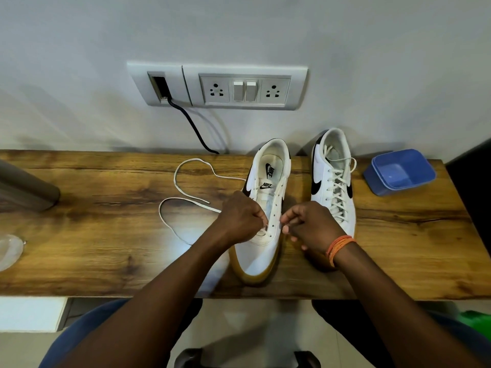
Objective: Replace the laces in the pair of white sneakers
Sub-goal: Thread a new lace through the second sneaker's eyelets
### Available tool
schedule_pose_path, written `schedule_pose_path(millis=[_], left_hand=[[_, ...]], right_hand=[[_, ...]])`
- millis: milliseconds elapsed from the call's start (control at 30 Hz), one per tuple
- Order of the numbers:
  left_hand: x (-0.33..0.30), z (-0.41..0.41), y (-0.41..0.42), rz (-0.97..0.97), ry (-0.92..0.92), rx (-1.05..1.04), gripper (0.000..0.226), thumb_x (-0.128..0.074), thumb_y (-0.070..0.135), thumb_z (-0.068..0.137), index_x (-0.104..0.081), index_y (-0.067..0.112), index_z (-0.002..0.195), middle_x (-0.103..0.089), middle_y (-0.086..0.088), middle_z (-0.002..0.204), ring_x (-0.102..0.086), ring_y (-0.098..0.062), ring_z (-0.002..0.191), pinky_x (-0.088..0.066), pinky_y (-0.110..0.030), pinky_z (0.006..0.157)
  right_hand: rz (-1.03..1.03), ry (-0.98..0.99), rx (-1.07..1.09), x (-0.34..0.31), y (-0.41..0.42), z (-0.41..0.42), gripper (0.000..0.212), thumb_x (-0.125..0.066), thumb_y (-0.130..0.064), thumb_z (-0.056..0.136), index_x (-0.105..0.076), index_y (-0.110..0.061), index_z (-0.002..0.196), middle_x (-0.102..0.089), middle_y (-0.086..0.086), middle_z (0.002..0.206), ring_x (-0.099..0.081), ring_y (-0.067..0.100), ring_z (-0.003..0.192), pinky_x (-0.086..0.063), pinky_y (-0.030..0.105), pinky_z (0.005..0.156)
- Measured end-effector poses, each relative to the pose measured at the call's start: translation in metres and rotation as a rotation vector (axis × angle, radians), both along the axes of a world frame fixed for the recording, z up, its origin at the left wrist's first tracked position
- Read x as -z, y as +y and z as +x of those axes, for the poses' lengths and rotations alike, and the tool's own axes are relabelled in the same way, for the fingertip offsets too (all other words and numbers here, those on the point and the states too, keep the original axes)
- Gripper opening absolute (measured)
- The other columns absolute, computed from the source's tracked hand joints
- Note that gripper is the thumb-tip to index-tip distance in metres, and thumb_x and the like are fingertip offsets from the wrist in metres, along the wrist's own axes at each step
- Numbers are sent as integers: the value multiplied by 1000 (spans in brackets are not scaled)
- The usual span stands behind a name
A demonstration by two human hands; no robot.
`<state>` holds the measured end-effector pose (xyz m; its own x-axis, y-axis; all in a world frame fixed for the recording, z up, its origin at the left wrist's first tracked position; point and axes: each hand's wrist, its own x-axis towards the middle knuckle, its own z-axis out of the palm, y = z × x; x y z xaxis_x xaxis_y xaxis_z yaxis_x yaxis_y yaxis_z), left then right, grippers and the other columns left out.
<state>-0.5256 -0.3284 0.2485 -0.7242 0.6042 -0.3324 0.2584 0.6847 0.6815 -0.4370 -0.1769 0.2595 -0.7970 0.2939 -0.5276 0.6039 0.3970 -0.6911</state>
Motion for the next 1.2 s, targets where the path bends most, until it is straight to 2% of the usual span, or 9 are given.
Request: schedule_pose_path(millis=[67, 267, 400, 533, 633, 700, 767, 933, 1200], left_hand=[[0, -1, -1, 23, -39, -7, 15, -70, 4, 79, -80, 14, 78, -76, 2, 80, -62, -3, 75, -54, -36, 86], [1, -1, 0, 39, -115, -85, 14, -70, 3, 79, -79, 13, 77, -76, -1, 83, -67, -12, 83, -55, -35, 85], [5, 2, 0, 37, -113, -9, 13, -72, 2, 79, -78, 12, 75, -75, 0, 82, -67, -13, 86, -55, -37, 88], [9, 1, 0, 12, -49, 68, 29, -69, 4, 81, -69, 25, 62, -61, 14, 64, -59, -11, 73, -55, -37, 81], [14, 0, 2, 8, -16, 76, 14, -70, 9, 83, -75, 10, 70, -59, 5, 63, -57, -19, 73, -50, -35, 74], [18, 0, 2, 13, -9, 71, 12, -71, 12, 83, -76, 5, 76, -65, -5, 71, -61, -28, 83, -51, -37, 76], [19, 0, 2, 29, -35, 39, 9, -72, 12, 82, -78, 8, 76, -70, -6, 76, -63, -24, 85, -53, -36, 80], [10, 4, 4, 91, -84, -58, 14, -68, -1, 80, -79, 7, 76, -75, -6, 80, -67, -14, 80, -56, -35, 82], [9, 7, 6, 78, -89, -102, 18, -62, -5, 80, -78, 2, 78, -75, -9, 81, -69, -20, 81, -57, -39, 84]], right_hand=[[-4, -4, -6, 0, 0, 0, 12, -64, 2, 87, -69, -7, 92, -69, 6, 76, -60, 13, 57, -40, 12, 39], [-2, -17, -3, 0, 1, 0, 13, -63, -2, 88, -68, -14, 89, -69, 3, 75, -62, 14, 60, -46, 22, 41], [-19, -27, 32, 1, -4, 1, 5, -69, -15, 88, -66, -12, 90, -71, 6, 83, -65, 14, 63, -45, 22, 41], [-1, 13, 135, 2, -13, 2, 35, -69, -46, 86, -68, -10, 83, -73, 4, 74, -67, 15, 59, -47, 25, 42], [184, 66, 114, 6, -21, 0, 46, -67, -60, 81, -66, -15, 70, -69, 2, 63, -68, 22, 59, -58, 38, 54], [258, 70, 83, 5, -24, -2, 45, -68, -57, 81, -64, -16, 64, -66, 3, 60, -66, 24, 57, -59, 43, 59], [178, 69, 106, 3, -24, -4, 40, -68, -47, 82, -65, -11, 64, -67, 8, 59, -67, 28, 56, -60, 46, 56], [-152, -1, 218, -2, -18, -7, 22, -64, -17, 92, -66, 1, 80, -67, 17, 71, -65, 23, 54, -55, 31, 48], [-198, -7, 226, 1, -17, -10, 21, -59, -10, 94, -63, -2, 76, -65, 18, 71, -66, 27, 58, -53, 29, 51]])
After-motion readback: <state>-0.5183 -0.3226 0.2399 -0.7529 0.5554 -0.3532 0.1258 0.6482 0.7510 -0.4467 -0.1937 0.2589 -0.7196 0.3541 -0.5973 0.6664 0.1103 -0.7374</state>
